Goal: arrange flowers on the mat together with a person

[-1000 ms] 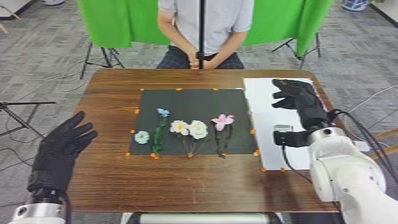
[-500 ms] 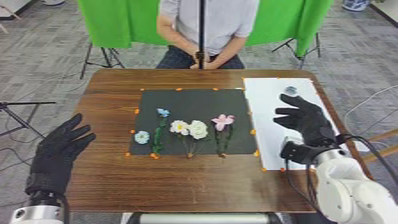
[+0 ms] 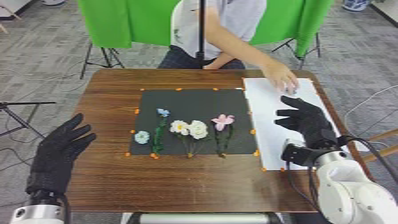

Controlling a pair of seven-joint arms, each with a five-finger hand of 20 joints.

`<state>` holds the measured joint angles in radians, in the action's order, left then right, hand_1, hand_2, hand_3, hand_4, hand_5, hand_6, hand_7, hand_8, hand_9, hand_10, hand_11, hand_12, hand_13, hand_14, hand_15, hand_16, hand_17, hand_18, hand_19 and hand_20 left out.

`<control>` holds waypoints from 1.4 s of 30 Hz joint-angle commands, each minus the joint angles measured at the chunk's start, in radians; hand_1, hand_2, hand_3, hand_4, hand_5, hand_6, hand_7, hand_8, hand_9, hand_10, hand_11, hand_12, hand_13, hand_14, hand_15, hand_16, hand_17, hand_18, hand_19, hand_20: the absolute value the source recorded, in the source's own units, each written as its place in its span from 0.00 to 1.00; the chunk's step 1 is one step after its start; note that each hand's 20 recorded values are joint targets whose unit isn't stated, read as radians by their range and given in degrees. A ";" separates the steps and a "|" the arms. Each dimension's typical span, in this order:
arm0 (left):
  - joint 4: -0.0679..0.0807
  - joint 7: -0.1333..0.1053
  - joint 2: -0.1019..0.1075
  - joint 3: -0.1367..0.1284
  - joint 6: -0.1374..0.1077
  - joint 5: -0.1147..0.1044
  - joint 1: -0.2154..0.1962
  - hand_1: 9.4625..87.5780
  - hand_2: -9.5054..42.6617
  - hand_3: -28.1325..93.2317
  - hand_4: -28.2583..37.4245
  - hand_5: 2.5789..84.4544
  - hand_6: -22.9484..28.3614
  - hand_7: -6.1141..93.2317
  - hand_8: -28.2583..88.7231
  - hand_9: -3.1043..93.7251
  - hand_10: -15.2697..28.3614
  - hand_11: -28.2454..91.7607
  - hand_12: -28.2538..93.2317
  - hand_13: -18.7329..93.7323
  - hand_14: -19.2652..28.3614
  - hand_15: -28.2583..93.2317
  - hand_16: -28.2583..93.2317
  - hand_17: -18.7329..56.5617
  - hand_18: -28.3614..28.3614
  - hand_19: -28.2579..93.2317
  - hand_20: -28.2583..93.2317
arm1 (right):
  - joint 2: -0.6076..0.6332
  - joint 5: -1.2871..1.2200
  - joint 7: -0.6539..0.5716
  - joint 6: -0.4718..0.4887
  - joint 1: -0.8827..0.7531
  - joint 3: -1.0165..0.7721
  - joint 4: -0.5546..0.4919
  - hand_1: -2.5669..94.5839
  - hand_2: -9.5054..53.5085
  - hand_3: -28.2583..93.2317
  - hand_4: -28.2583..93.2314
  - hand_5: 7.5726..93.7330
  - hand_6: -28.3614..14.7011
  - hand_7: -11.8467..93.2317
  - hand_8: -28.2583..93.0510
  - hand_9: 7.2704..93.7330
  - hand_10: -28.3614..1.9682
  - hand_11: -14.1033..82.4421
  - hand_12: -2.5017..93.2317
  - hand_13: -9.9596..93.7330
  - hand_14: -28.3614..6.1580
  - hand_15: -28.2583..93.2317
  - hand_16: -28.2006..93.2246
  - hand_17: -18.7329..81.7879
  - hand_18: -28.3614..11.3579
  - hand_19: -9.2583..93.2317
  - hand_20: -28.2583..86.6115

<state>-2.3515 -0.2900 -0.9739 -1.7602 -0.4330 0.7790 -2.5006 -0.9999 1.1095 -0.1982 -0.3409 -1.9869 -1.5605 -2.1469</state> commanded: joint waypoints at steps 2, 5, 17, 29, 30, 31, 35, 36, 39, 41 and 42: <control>-0.002 0.012 -0.009 0.002 0.004 0.002 -0.007 0.16 0.30 0.89 0.00 0.41 0.61 0.20 0.15 0.35 0.79 0.46 0.31 0.35 0.95 0.68 0.14 0.12 0.87 0.65 0.31 | -0.005 0.000 0.012 0.006 -0.014 -0.007 -0.007 0.21 0.34 0.86 0.03 0.46 0.58 0.23 0.15 0.48 0.23 0.33 0.18 0.48 0.19 0.70 0.29 0.27 0.15 0.63 0.35; -0.003 0.010 -0.008 0.003 0.001 0.003 -0.006 0.16 0.30 0.89 0.00 0.42 0.61 0.20 0.15 0.35 0.79 0.46 0.31 0.35 0.95 0.68 0.14 0.12 0.87 0.65 0.31 | 0.001 -0.007 0.017 0.006 -0.010 -0.004 -0.004 0.21 0.34 0.86 0.03 0.46 0.57 0.23 0.15 0.48 0.22 0.33 0.18 0.48 0.19 0.70 0.29 0.27 0.15 0.63 0.35; -0.002 0.014 -0.009 0.005 0.001 0.006 -0.004 0.16 0.30 0.89 0.00 0.42 0.61 0.21 0.15 0.36 0.79 0.47 0.31 0.35 0.95 0.68 0.13 0.12 0.87 0.65 0.31 | 0.003 0.009 0.015 0.007 -0.007 -0.002 -0.004 0.21 0.34 0.86 0.03 0.47 0.58 0.23 0.15 0.48 0.23 0.34 0.18 0.49 0.20 0.70 0.28 0.27 0.16 0.63 0.36; -0.001 0.012 -0.007 0.008 -0.006 0.001 -0.004 0.16 0.30 0.89 0.00 0.42 0.62 0.21 0.15 0.36 0.79 0.47 0.31 0.35 0.95 0.68 0.13 0.12 0.87 0.65 0.31 | 0.001 0.004 0.024 0.018 -0.015 -0.009 -0.004 0.20 0.34 0.86 0.03 0.47 0.58 0.23 0.15 0.49 0.23 0.34 0.18 0.49 0.20 0.70 0.28 0.27 0.16 0.63 0.36; -0.001 0.009 -0.005 0.009 -0.007 0.001 -0.005 0.16 0.30 0.89 0.00 0.42 0.62 0.21 0.15 0.36 0.79 0.47 0.31 0.35 0.95 0.68 0.13 0.12 0.87 0.65 0.31 | 0.002 0.005 0.023 0.017 -0.013 -0.007 -0.003 0.20 0.34 0.86 0.03 0.47 0.58 0.23 0.15 0.49 0.23 0.34 0.18 0.49 0.20 0.70 0.28 0.27 0.16 0.63 0.36; 0.000 0.010 -0.005 0.010 -0.007 0.002 -0.004 0.16 0.30 0.89 0.00 0.42 0.62 0.21 0.15 0.36 0.79 0.47 0.31 0.35 0.95 0.68 0.13 0.12 0.87 0.65 0.31 | 0.002 0.003 0.021 0.019 -0.010 -0.006 -0.001 0.20 0.34 0.86 0.03 0.47 0.58 0.23 0.15 0.49 0.23 0.34 0.18 0.49 0.20 0.70 0.28 0.27 0.16 0.63 0.36; 0.001 0.004 0.000 0.014 -0.006 0.001 -0.002 0.16 0.30 0.89 0.00 0.42 0.62 0.21 0.15 0.36 0.80 0.47 0.31 0.35 0.95 0.68 0.13 0.12 0.87 0.65 0.31 | 0.006 0.001 0.024 0.017 -0.010 -0.003 0.002 0.20 0.34 0.86 0.03 0.47 0.58 0.23 0.15 0.49 0.23 0.34 0.18 0.49 0.20 0.70 0.28 0.27 0.16 0.63 0.36; 0.001 0.005 -0.001 0.013 -0.005 0.001 -0.002 0.16 0.30 0.89 0.00 0.42 0.62 0.21 0.15 0.36 0.80 0.47 0.31 0.35 0.95 0.68 0.13 0.12 0.87 0.65 0.30 | 0.004 0.001 0.023 0.018 -0.008 -0.003 0.002 0.21 0.34 0.86 0.03 0.47 0.58 0.23 0.15 0.49 0.23 0.34 0.18 0.49 0.20 0.70 0.28 0.27 0.16 0.63 0.36; 0.001 0.001 0.001 0.012 -0.004 0.000 -0.006 0.16 0.30 0.89 0.00 0.42 0.62 0.21 0.15 0.36 0.80 0.47 0.31 0.35 0.95 0.68 0.13 0.12 0.87 0.65 0.31 | 0.007 0.004 0.024 0.018 -0.006 0.001 0.003 0.20 0.34 0.86 0.03 0.47 0.58 0.23 0.15 0.49 0.23 0.34 0.18 0.49 0.20 0.70 0.28 0.27 0.16 0.63 0.36; 0.001 -0.001 0.001 0.013 -0.006 0.000 -0.006 0.16 0.30 0.89 0.00 0.42 0.62 0.21 0.15 0.36 0.80 0.47 0.31 0.36 0.95 0.68 0.13 0.12 0.87 0.65 0.31 | 0.008 0.004 0.022 0.017 -0.004 0.002 0.003 0.20 0.34 0.86 0.03 0.47 0.58 0.23 0.15 0.49 0.23 0.34 0.18 0.49 0.20 0.70 0.28 0.27 0.16 0.63 0.36; -0.001 -0.001 0.001 0.013 -0.006 -0.001 -0.009 0.16 0.30 0.89 0.00 0.42 0.62 0.21 0.15 0.36 0.80 0.47 0.31 0.36 0.95 0.68 0.13 0.12 0.87 0.65 0.30 | 0.008 0.005 0.022 0.016 -0.008 0.000 0.001 0.20 0.34 0.86 0.03 0.47 0.58 0.23 0.15 0.49 0.23 0.34 0.18 0.49 0.20 0.70 0.28 0.27 0.16 0.63 0.36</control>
<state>-2.3521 -0.2881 -0.9741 -1.7513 -0.4344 0.7796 -2.4954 -0.9983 1.1081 -0.1851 -0.3249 -1.9894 -1.5630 -2.1447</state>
